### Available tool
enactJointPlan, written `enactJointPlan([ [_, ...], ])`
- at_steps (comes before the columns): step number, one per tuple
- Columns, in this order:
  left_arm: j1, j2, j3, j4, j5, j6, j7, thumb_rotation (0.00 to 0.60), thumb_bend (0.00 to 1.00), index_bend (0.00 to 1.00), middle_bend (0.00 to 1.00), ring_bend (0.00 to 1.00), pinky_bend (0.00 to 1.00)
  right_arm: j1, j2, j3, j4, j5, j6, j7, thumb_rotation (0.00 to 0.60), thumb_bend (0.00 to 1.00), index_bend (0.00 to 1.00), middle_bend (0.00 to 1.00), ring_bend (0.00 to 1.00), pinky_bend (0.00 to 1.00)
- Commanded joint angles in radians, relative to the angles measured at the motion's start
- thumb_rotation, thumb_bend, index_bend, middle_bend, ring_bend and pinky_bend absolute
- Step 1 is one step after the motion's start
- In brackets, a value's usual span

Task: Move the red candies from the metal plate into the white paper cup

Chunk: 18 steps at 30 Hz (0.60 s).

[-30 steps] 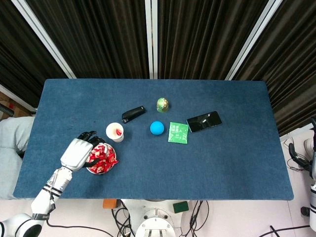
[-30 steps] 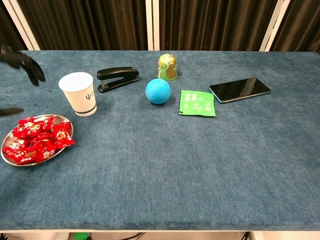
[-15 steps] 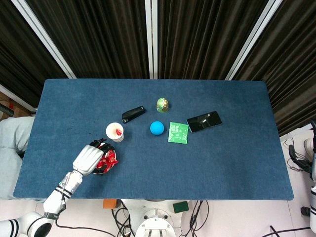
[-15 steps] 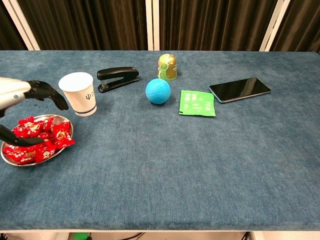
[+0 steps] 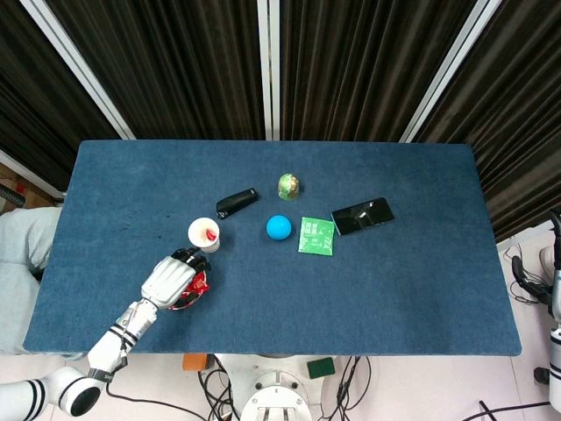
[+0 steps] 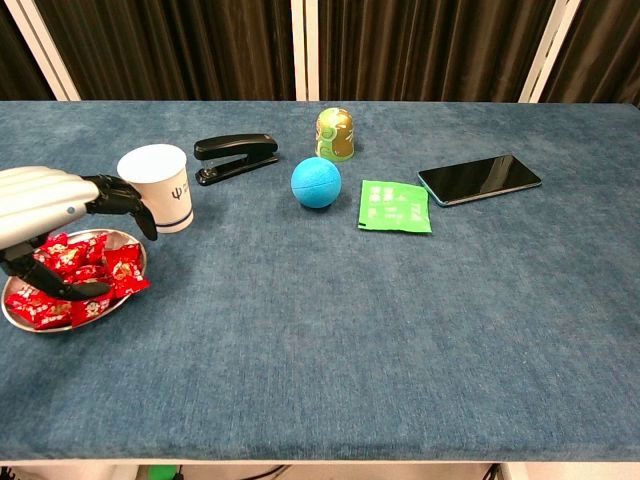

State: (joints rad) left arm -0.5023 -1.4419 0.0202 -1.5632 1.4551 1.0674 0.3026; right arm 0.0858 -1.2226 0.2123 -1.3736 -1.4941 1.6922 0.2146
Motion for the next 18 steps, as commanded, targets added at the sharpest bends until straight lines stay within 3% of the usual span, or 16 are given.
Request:
enactJointPlan([
  [1, -0.008, -0.007, -0.006, 0.009, -0.014, -0.014, 0.016, 0.600, 0.26, 0.33, 0.27, 0.11, 0.24, -0.001, 0.001, 0.001, 0.000, 0.001, 0.000, 0.001, 0.600, 0.34, 0.00, 0.00, 0.00, 0.00],
  [18, -0.011, -0.006, -0.006, 0.006, -0.037, -0.025, 0.052, 0.600, 0.32, 0.41, 0.30, 0.11, 0.24, 0.003, 0.001, 0.001, -0.004, 0.000, -0.003, -0.006, 0.600, 0.34, 0.00, 0.00, 0.00, 0.00],
])
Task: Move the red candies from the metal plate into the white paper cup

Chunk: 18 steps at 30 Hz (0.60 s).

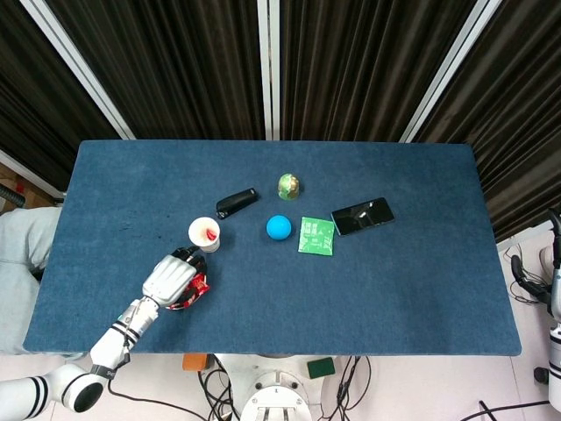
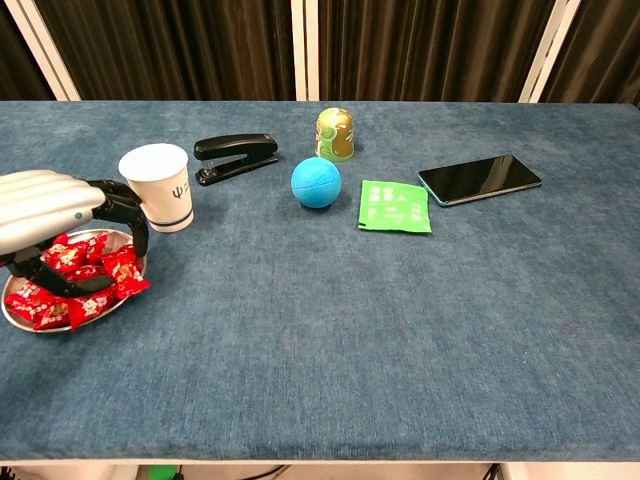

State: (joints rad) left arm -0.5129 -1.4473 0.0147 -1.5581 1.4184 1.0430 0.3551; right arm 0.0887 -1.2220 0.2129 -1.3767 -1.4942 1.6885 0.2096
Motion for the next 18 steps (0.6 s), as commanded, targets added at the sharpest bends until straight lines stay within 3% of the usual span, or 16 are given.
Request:
enactJointPlan([
  [1, -0.001, -0.001, 0.000, 0.001, -0.001, -0.001, 0.000, 0.600, 0.32, 0.42, 0.30, 0.11, 0.24, -0.001, 0.001, 0.000, -0.001, 0.000, 0.001, -0.001, 0.600, 0.34, 0.00, 0.00, 0.00, 0.00],
  [18, 0.021, 0.028, 0.006, -0.018, 0.022, 0.040, -0.060, 0.600, 0.33, 0.52, 0.32, 0.11, 0.24, 0.001, -0.001, -0.003, -0.005, -0.003, -0.001, -0.011, 0.600, 0.34, 0.00, 0.00, 0.00, 0.00],
])
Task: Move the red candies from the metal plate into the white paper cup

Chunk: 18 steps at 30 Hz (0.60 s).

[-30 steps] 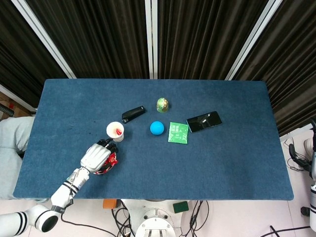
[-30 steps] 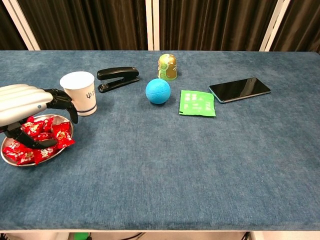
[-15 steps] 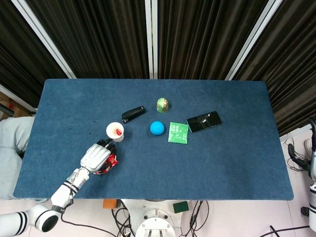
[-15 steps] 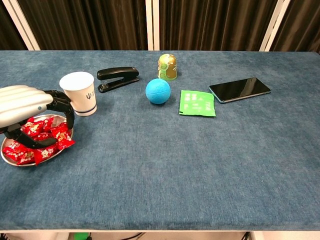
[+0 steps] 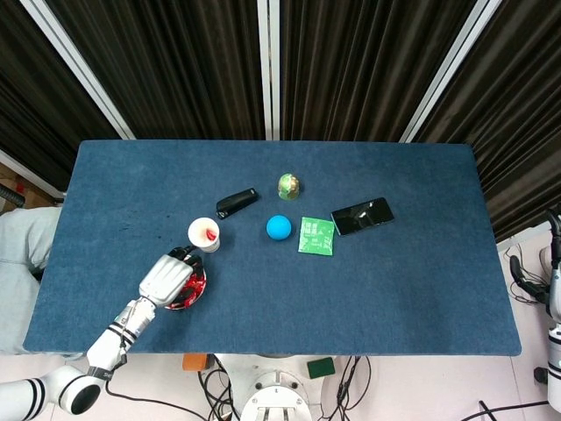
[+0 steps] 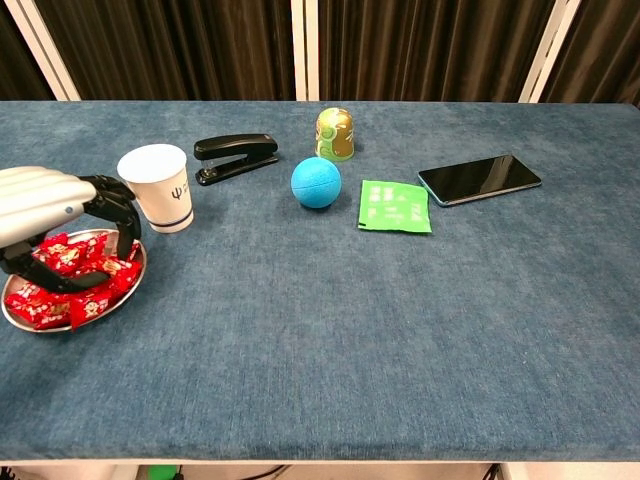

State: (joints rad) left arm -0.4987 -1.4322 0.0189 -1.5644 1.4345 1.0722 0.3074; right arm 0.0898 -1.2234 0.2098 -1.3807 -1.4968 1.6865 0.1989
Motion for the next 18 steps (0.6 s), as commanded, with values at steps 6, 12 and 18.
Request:
enactJointPlan([
  [6, 0.040, 0.097, -0.007, -0.079, 0.026, 0.088, -0.045, 0.600, 0.33, 0.52, 0.33, 0.11, 0.24, 0.000, 0.003, -0.001, -0.005, -0.005, 0.003, -0.002, 0.600, 0.34, 0.00, 0.00, 0.00, 0.00],
  [12, 0.066, 0.196, -0.052, -0.142, -0.017, 0.146, -0.057, 0.600, 0.34, 0.53, 0.33, 0.11, 0.25, 0.000, 0.001, -0.001, -0.003, -0.007, 0.006, 0.007, 0.600, 0.34, 0.00, 0.00, 0.00, 0.00],
  [18, 0.028, 0.213, -0.115, -0.142, -0.036, 0.115, -0.162, 0.600, 0.33, 0.54, 0.34, 0.11, 0.25, -0.005, 0.000, -0.002, -0.001, -0.009, 0.014, 0.012, 0.600, 0.34, 0.00, 0.00, 0.00, 0.00],
])
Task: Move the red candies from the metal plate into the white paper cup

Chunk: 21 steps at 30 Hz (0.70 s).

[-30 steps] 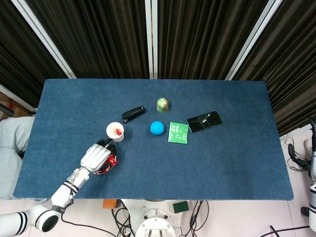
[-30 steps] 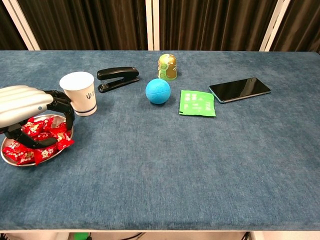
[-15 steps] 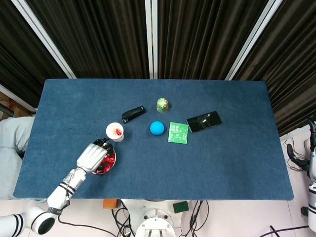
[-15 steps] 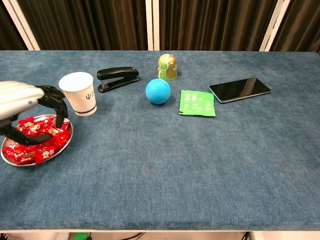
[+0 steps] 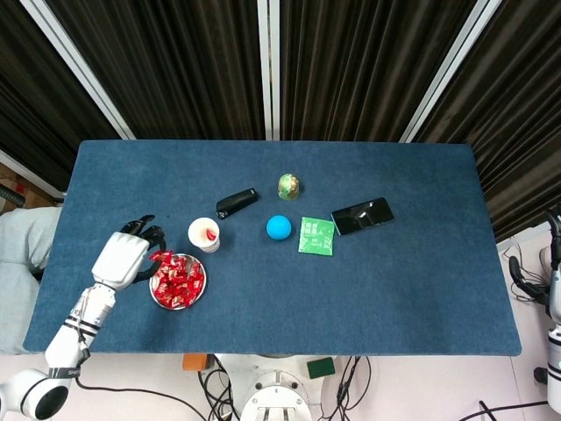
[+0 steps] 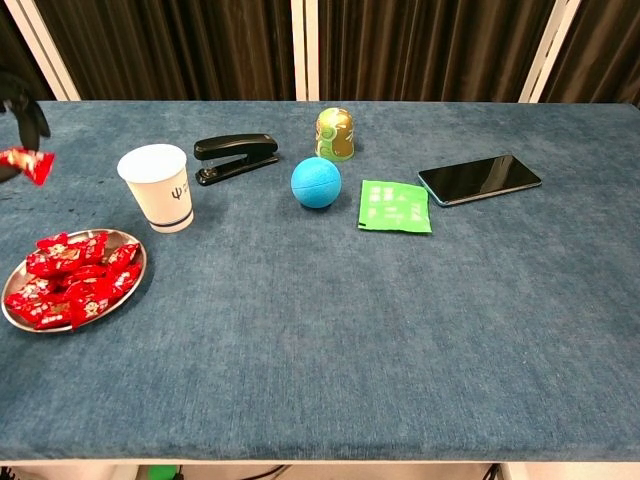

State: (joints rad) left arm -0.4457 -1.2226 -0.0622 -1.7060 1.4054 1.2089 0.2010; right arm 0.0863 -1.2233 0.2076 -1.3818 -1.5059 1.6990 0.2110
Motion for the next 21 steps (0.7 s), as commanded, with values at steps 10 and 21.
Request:
enactJointPlan([
  [10, -0.157, -0.117, -0.113, 0.122, -0.065, -0.160, -0.091, 0.600, 0.33, 0.55, 0.36, 0.11, 0.25, -0.005, 0.004, 0.002, 0.001, 0.006, 0.004, 0.004, 0.600, 0.34, 0.00, 0.00, 0.00, 0.00],
  [21, -0.200, -0.179, -0.110, 0.226, -0.153, -0.240, -0.055, 0.600, 0.32, 0.52, 0.34, 0.11, 0.25, 0.004, 0.000, 0.011, 0.029, 0.031, -0.026, 0.028, 0.600, 0.34, 0.00, 0.00, 0.00, 0.00],
])
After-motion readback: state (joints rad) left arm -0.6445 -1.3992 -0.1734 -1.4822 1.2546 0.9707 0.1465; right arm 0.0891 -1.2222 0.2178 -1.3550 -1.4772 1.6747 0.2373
